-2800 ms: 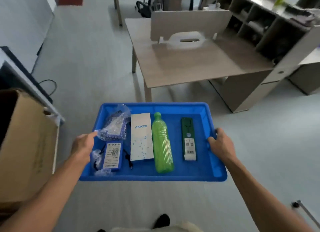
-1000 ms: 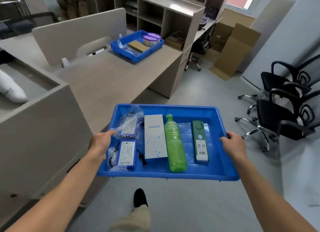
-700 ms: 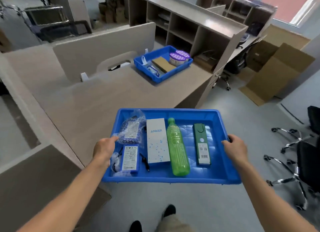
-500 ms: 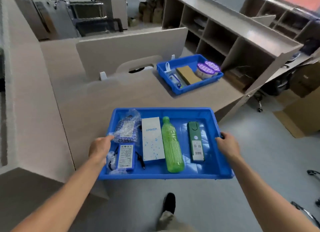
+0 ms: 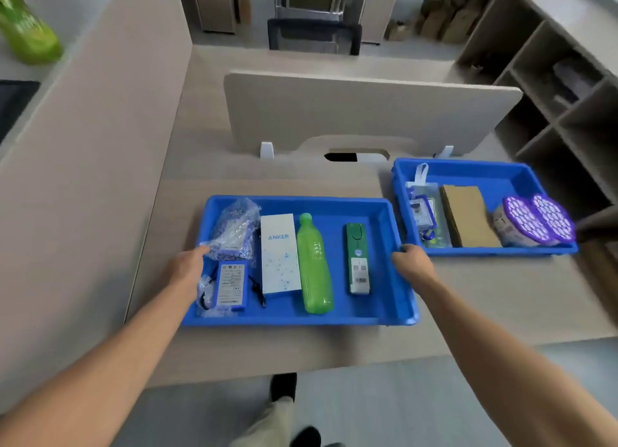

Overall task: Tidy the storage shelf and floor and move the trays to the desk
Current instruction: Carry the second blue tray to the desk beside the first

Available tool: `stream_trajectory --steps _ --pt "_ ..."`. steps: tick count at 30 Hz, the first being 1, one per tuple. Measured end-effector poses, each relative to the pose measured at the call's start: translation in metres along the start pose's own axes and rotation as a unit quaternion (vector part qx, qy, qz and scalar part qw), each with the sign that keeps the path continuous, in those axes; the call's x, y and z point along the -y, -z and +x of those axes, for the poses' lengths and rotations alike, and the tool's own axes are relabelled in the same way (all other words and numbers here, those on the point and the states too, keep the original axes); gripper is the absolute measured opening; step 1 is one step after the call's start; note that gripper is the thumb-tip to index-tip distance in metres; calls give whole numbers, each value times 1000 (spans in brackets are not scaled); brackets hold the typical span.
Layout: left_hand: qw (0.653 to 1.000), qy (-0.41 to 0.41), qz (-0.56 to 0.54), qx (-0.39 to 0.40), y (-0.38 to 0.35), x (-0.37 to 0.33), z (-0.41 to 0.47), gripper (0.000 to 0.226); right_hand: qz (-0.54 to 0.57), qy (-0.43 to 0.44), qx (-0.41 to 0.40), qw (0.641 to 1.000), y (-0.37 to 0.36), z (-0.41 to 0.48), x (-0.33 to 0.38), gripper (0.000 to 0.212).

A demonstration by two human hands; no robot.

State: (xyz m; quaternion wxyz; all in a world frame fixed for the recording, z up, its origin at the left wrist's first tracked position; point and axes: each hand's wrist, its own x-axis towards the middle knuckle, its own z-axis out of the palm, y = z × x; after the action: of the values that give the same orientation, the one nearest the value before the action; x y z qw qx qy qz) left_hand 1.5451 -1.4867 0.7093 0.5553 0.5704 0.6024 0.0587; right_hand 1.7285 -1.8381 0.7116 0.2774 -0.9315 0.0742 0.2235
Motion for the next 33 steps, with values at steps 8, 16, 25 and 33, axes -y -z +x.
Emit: stream_trajectory --steps 8,16,25,33 --pt "1000 0 -1 -9 -47 -34 47 21 51 -19 27 998 -13 79 25 18" --pt "997 -74 23 -19 -49 -11 45 27 39 -5 12 999 -16 68 -2 51" --pt "993 -46 24 -101 -37 31 18 34 -47 18 -53 997 -41 29 -45 46" --pt "995 -39 -30 -81 -44 19 43 35 -35 11 -46 998 -37 56 -23 49"
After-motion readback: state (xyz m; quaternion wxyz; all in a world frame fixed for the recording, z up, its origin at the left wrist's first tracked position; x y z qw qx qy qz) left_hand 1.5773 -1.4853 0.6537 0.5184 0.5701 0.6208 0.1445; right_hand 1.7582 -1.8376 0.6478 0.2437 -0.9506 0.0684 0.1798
